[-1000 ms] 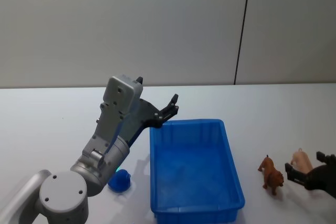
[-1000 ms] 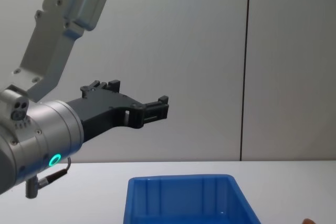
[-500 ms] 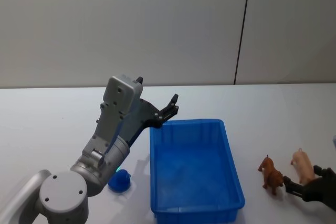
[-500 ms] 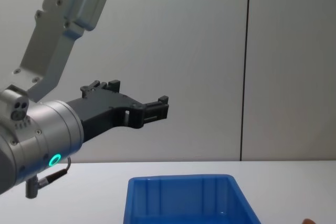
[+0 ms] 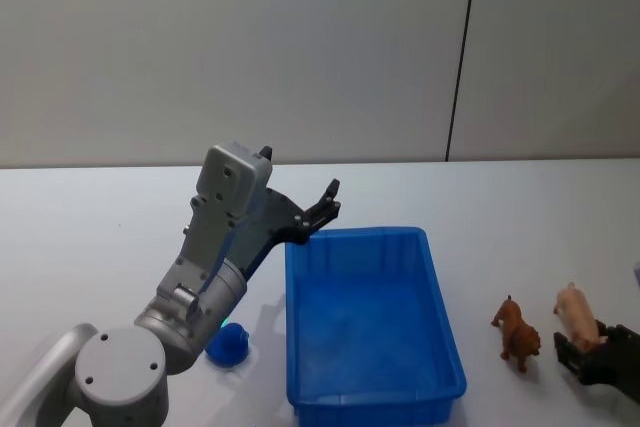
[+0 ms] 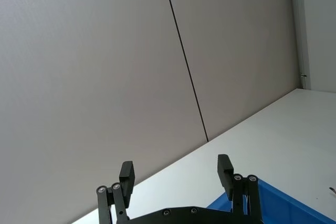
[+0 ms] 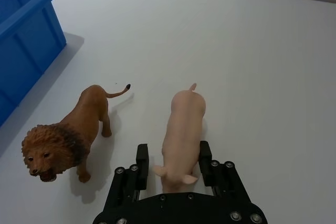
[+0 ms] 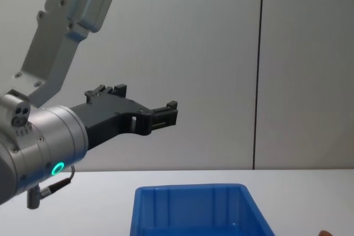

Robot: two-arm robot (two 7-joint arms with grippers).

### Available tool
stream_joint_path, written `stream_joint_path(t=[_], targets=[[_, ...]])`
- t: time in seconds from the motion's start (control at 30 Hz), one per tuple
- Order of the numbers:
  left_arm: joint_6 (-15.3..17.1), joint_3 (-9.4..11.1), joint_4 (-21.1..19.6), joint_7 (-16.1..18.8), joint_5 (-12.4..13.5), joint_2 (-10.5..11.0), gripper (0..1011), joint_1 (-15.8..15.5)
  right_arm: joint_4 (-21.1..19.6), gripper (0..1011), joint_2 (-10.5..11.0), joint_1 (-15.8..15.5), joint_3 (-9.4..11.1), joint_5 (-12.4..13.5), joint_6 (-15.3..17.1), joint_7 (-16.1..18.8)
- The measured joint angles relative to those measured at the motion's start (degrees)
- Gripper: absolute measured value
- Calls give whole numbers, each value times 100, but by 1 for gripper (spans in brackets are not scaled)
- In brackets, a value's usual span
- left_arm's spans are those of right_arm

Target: Pick up the two dolls from the table and place them into the box.

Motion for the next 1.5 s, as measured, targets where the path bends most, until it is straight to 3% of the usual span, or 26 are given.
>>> stream_joint_path(t=[0.1,0.2,0.3,0.87,1.07,1.5], targets=[[0,0,0,0,0,0,1000,0,2,534,-5,2,-2,-31,-35,-34],[0,0,0,0,0,0,1001,0,2,393,-11,6,-2,-81,-90,-91],[0,0,0,0,0,0,1001,0,-9,363,-15,9,-2,-123,-145,-125],[0,0,0,0,0,0,1001,0,-346,363,-57,112,-34,-406,-668,-24],[0,0,0,0,0,0,1000,0,-522,363,-111,231,-85,-499,-868,283],[0,0,0,0,0,0,1000,0,-686,363,-283,510,-249,-593,-974,1010]])
